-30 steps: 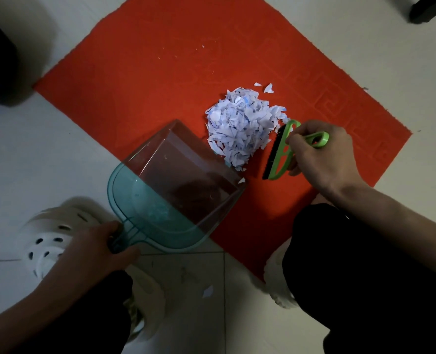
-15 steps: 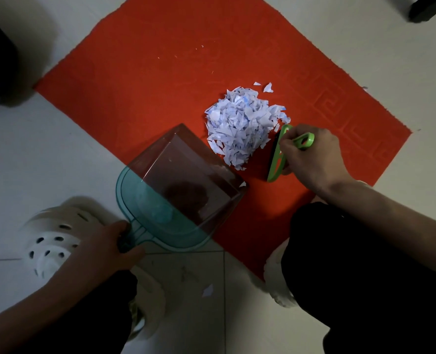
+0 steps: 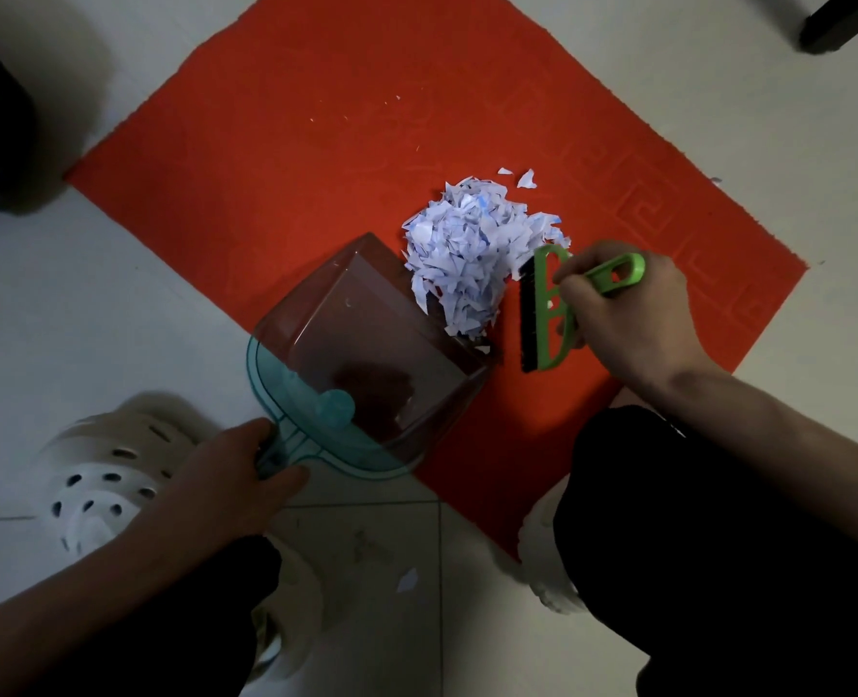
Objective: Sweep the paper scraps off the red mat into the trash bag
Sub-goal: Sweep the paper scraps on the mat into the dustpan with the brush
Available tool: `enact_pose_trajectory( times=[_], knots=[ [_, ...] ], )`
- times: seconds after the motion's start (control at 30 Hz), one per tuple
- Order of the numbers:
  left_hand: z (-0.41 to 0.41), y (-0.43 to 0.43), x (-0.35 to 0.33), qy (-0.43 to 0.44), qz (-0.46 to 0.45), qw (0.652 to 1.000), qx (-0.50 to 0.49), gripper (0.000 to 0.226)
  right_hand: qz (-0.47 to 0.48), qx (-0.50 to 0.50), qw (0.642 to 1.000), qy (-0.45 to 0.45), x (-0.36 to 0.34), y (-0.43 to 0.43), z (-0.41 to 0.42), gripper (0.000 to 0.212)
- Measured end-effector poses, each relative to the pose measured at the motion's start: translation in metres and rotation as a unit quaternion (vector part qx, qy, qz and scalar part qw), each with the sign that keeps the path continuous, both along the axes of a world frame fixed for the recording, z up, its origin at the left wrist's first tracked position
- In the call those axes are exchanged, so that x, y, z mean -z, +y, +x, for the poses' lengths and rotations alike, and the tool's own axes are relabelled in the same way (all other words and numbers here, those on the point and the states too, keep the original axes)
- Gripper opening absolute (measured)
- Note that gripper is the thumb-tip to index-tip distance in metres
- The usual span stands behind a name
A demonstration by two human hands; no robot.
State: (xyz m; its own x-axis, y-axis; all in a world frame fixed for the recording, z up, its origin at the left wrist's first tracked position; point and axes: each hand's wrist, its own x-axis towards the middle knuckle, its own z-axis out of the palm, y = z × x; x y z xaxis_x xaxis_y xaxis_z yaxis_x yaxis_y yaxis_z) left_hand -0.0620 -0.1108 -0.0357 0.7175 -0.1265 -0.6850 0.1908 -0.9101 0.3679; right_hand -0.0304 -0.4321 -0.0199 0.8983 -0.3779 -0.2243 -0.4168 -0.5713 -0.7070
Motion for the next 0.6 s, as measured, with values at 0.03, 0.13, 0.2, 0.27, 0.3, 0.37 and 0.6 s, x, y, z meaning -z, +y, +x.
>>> enact_pose_trajectory(
  times=[0.03, 0.13, 0.2, 0.27, 0.3, 0.37, 0.6],
  knots=[
    [0.001, -0.001, 0.001, 0.002, -0.001, 1.000, -0.004, 0.032, -0.005, 0.016, 1.000, -0.003, 0.001, -0.006, 0.000, 0.014],
    [0.003, -0.003, 0.002, 0.013, -0.010, 1.000, -0.018, 0.029, -0.033, 0.050, 0.998, -0.015, 0.004, -0.023, 0.001, 0.019],
    [0.005, -0.005, 0.003, 0.021, -0.020, 0.999, -0.031, 0.029, -0.060, 0.059, 0.996, -0.027, 0.006, -0.030, 0.004, 0.021],
    [0.006, -0.006, 0.004, 0.027, -0.028, 0.998, -0.041, 0.028, -0.075, 0.055, 0.995, -0.031, 0.009, -0.035, 0.007, 0.020],
    [0.007, -0.007, 0.004, 0.025, -0.027, 0.998, -0.043, 0.027, -0.084, 0.046, 0.995, -0.028, 0.011, -0.037, 0.010, 0.019],
    [0.008, -0.008, 0.004, 0.020, -0.020, 0.999, -0.033, 0.027, -0.114, 0.018, 0.993, -0.020, 0.016, -0.039, 0.013, 0.021],
    [0.009, -0.012, 0.001, 0.021, -0.014, 0.999, -0.024, 0.027, -0.118, -0.025, 0.993, 0.002, 0.026, -0.031, 0.019, 0.018]
  ],
)
